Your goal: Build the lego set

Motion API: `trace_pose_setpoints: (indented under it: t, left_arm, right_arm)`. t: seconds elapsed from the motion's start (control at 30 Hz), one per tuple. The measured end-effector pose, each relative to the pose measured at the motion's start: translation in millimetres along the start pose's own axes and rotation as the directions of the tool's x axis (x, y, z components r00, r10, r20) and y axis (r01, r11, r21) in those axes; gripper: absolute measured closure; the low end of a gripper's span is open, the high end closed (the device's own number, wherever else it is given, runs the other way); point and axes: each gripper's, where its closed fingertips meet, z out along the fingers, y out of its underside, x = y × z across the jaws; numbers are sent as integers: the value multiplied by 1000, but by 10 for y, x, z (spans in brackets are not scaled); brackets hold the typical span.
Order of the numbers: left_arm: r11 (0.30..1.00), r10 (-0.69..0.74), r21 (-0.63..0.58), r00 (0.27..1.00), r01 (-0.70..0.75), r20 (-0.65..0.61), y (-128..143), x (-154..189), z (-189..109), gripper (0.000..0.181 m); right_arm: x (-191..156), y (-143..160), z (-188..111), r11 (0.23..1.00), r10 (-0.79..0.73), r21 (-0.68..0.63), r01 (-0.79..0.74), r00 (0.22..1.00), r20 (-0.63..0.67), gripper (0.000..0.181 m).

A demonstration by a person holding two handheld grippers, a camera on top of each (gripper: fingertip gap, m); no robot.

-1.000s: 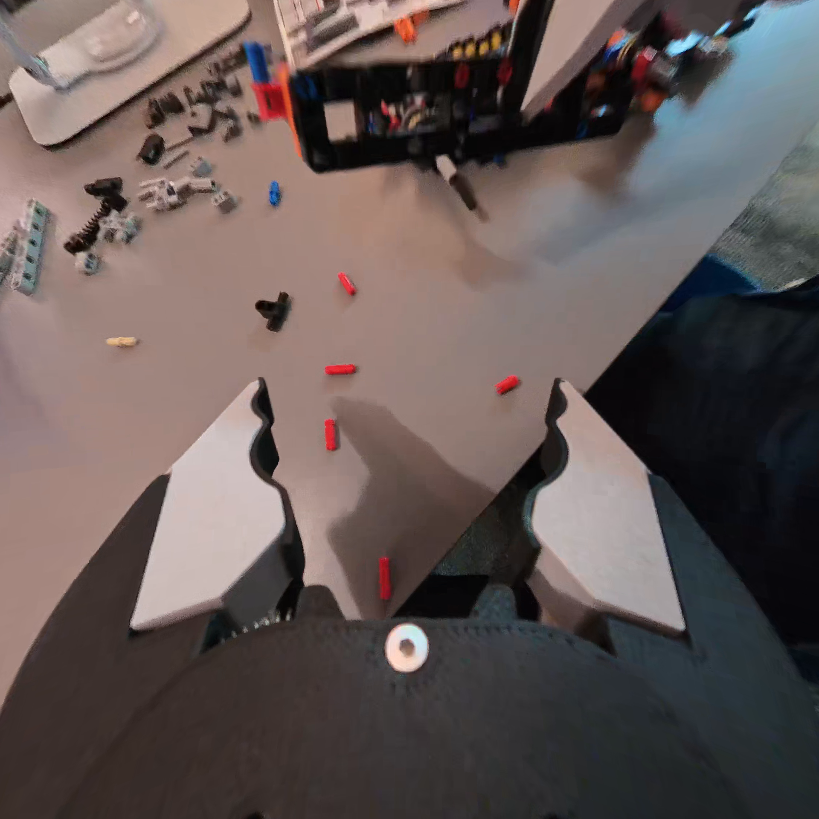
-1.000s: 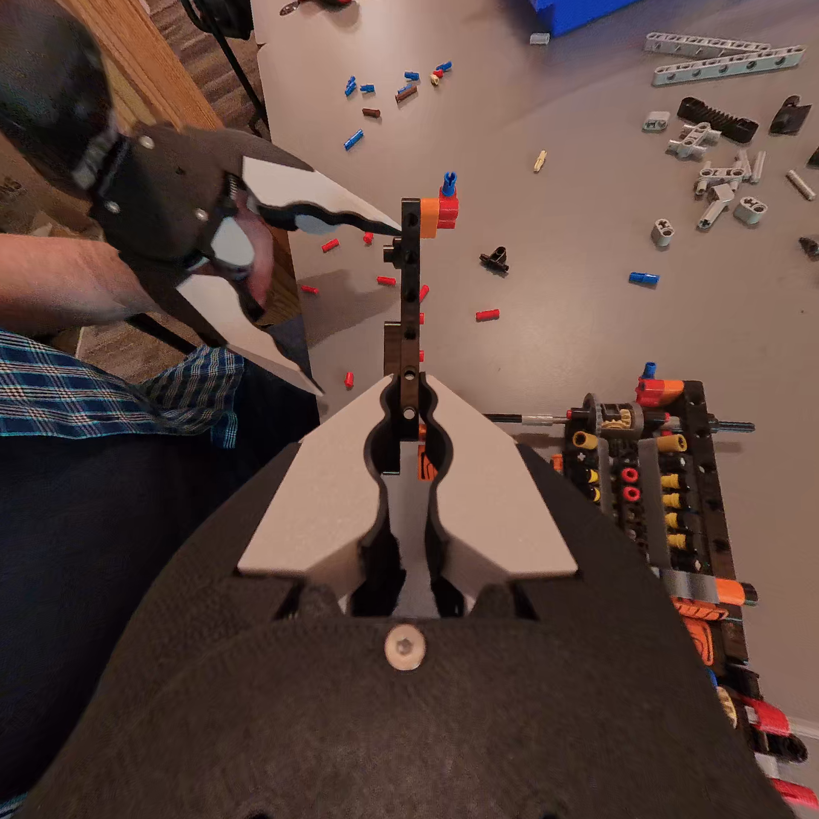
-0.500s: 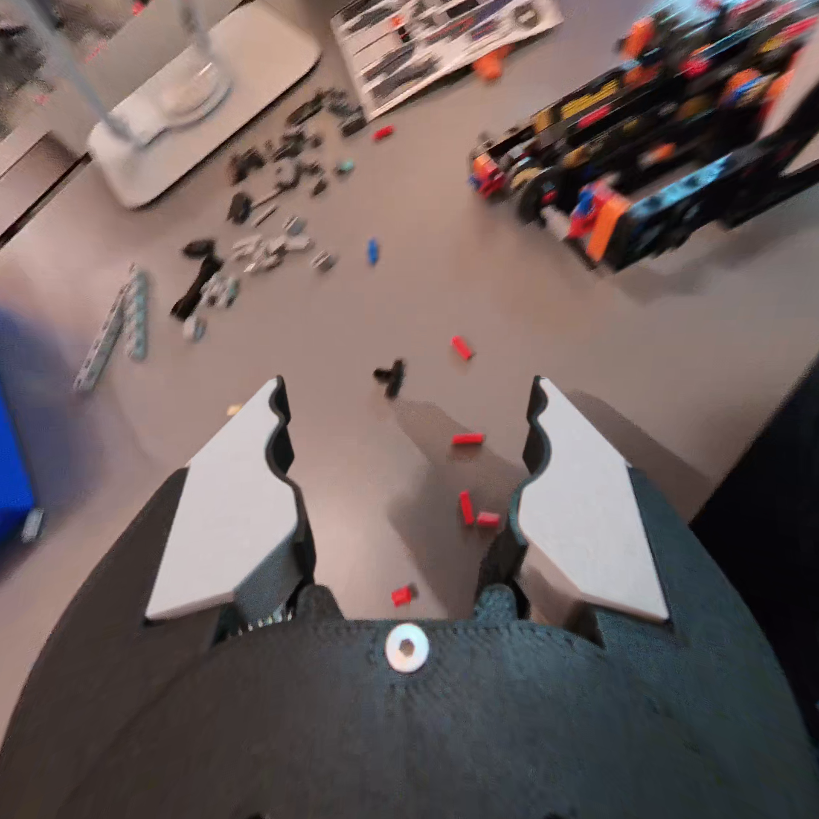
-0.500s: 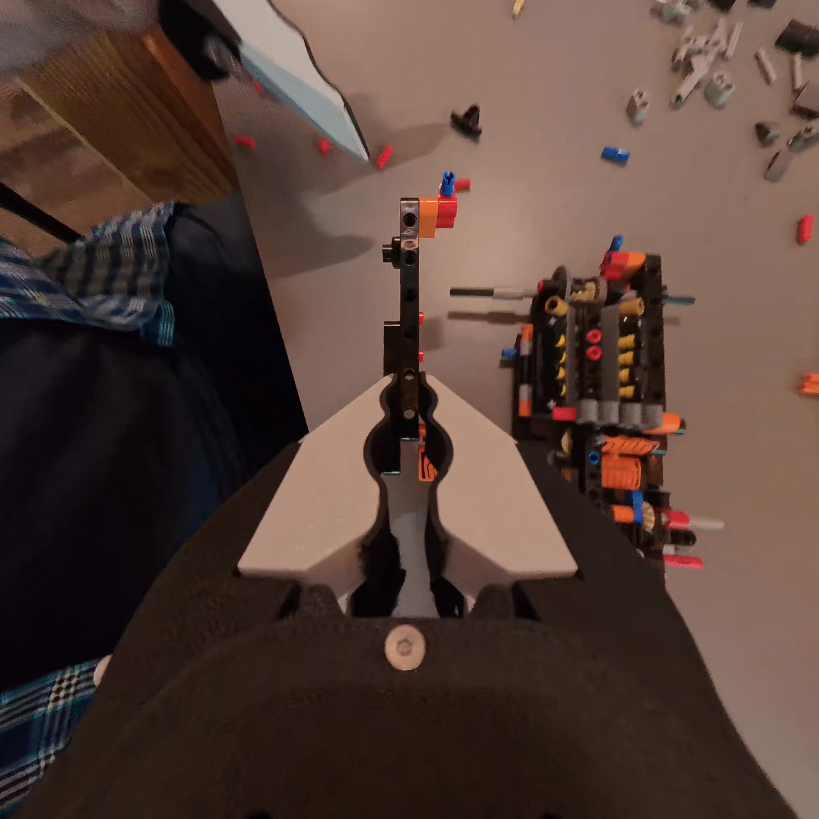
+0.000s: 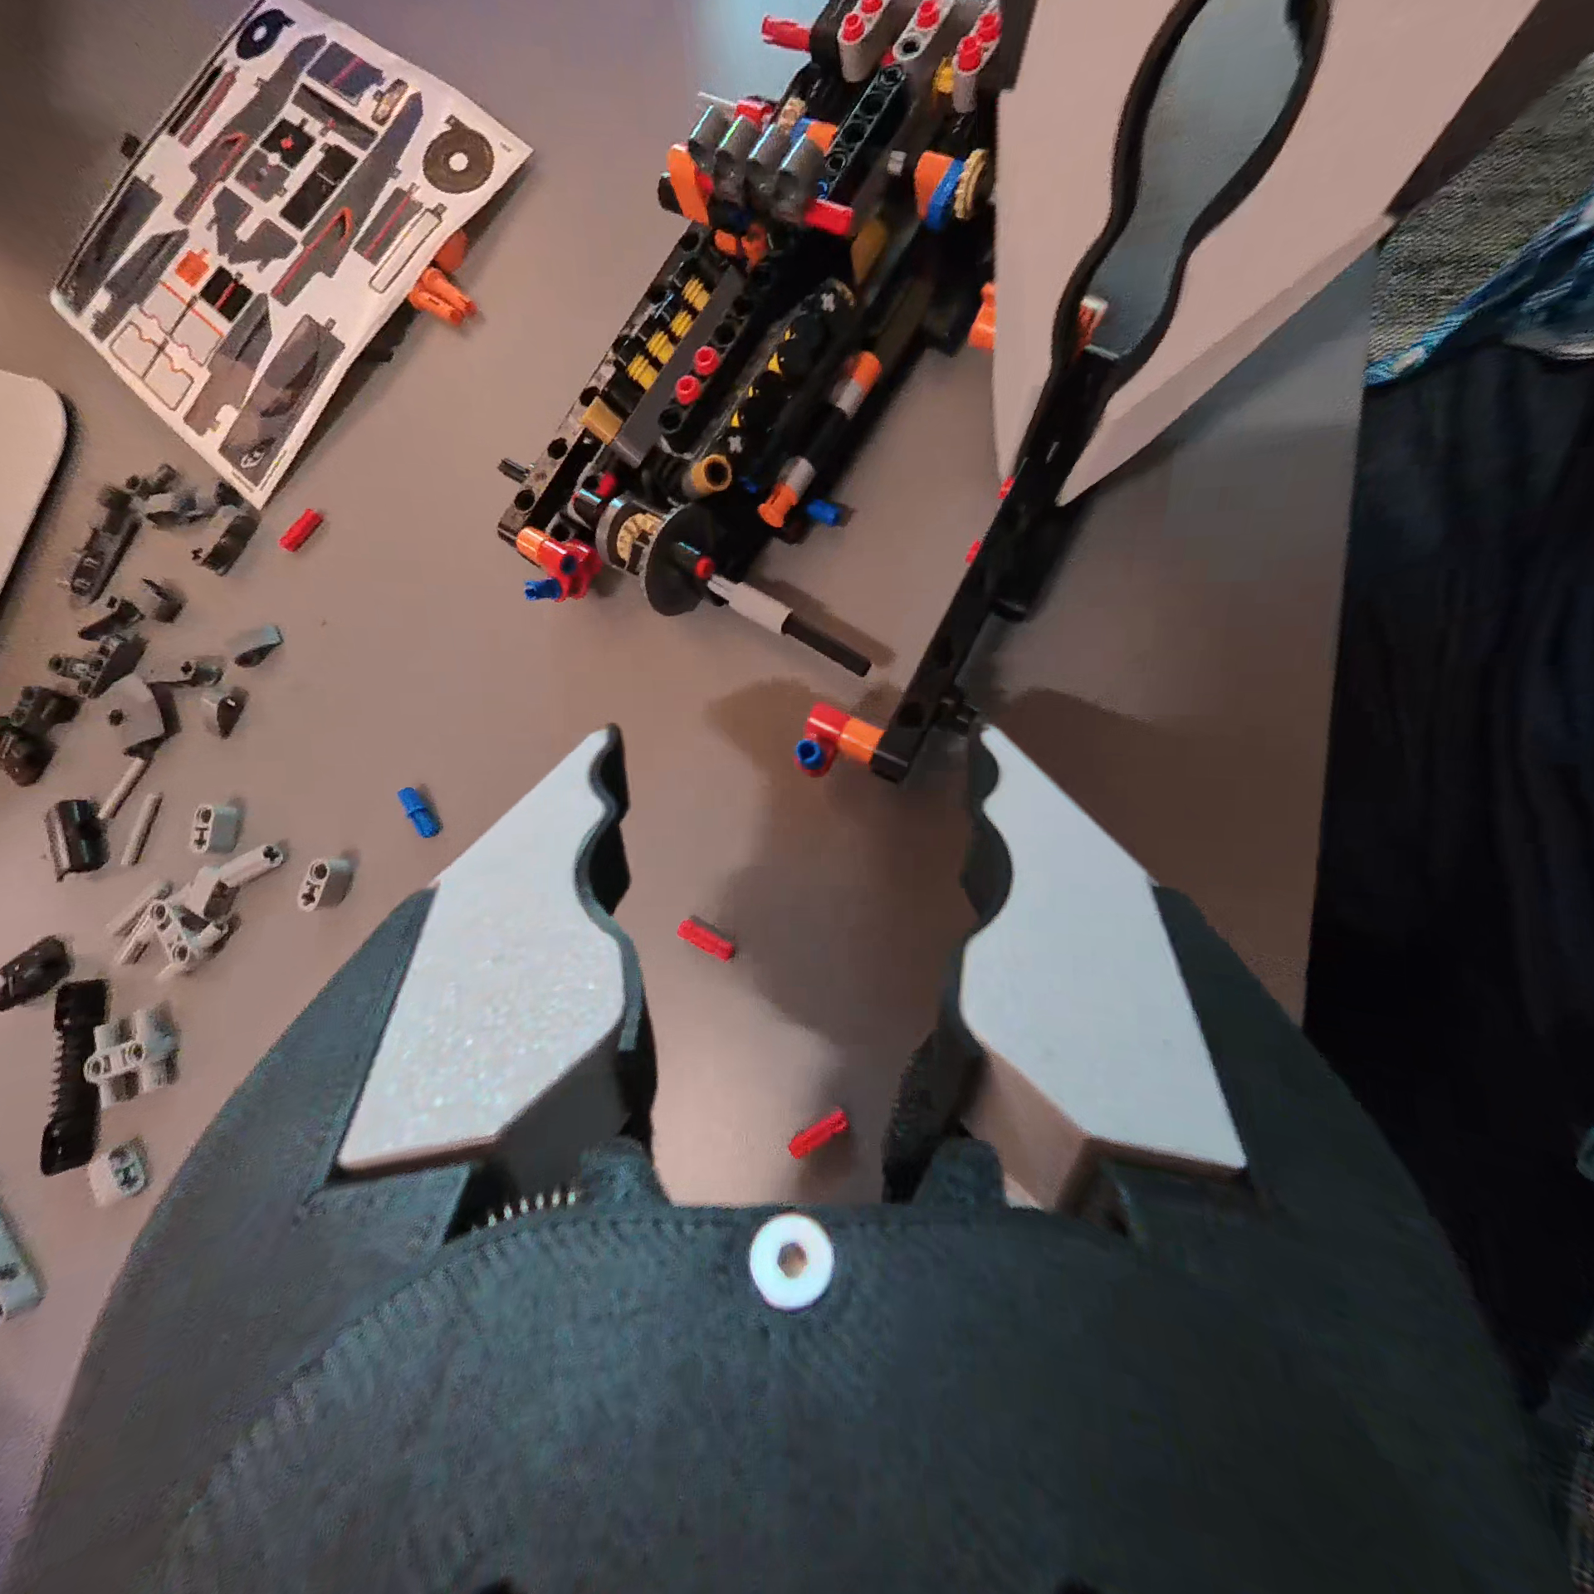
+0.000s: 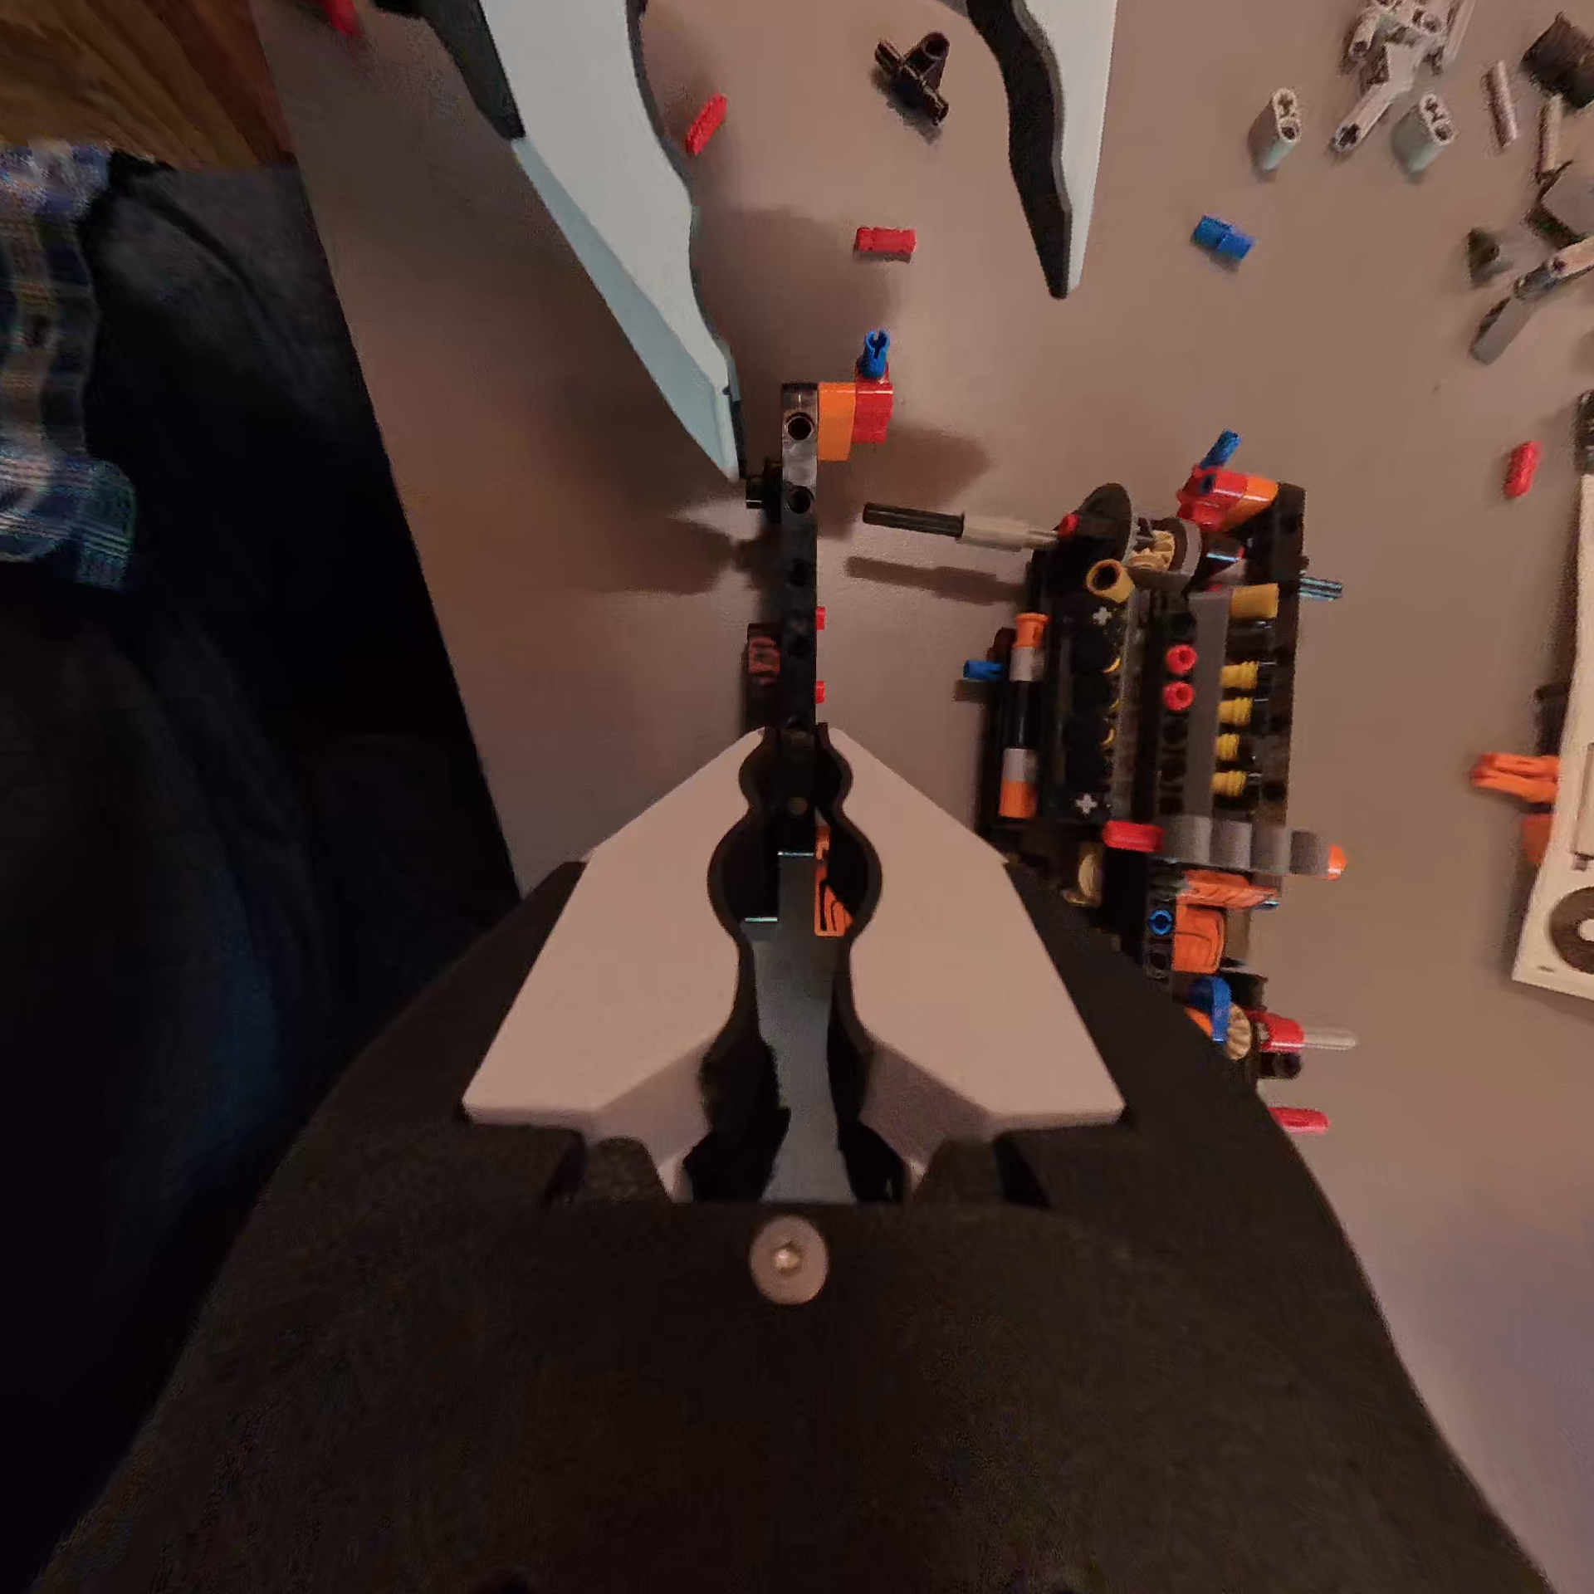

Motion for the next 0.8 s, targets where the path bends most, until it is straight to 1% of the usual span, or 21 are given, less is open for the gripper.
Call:
trace_pose_setpoints:
  t: [0.03, 0.1, 0.23, 0.37, 0.43, 0.6, 0.73, 0.8]
  left_arm:
    - [1000, 6, 5, 1000, -6, -3, -3, 5, 3, 109]
    - [1000, 23, -11, 999, -24, -26, 39, 43, 22, 124]
    - [999, 51, 8, 998, -51, -43, 30, 111, 26, 144]
    - [994, 105, 13, 994, -104, -19, 14, 85, 33, 145]
    - [991, 135, 17, 991, -134, -10, 7, 77, 38, 152]
    - [988, 153, 19, 988, -152, -30, -26, 78, 68, 153]
    - [991, 130, 2, 989, -131, -75, -22, 42, 110, 152]
    - [992, 123, -4, 988, -124, -93, -22, 20, 116, 153]
  right_arm:
    - [22, 9, 25, 1000, -28, -12, 28, 999, -31, 176]
    - [26, -19, 46, 998, -65, -8, 64, 996, -62, 176]
    - [79, -25, 51, 995, -99, -18, 98, 989, -109, 176]
    - [110, -26, 51, 989, -149, -20, 148, 976, -156, 176]
    - [110, -17, 37, 988, -154, -14, 154, 974, -166, 176]
    - [108, 16, 19, 998, -62, 19, 64, 991, -123, 176]
    - [128, 17, 25, 996, 78, 50, -76, 996, -36, 176]
    - [131, -6, 24, 992, 106, 64, -105, 994, -8, 175]
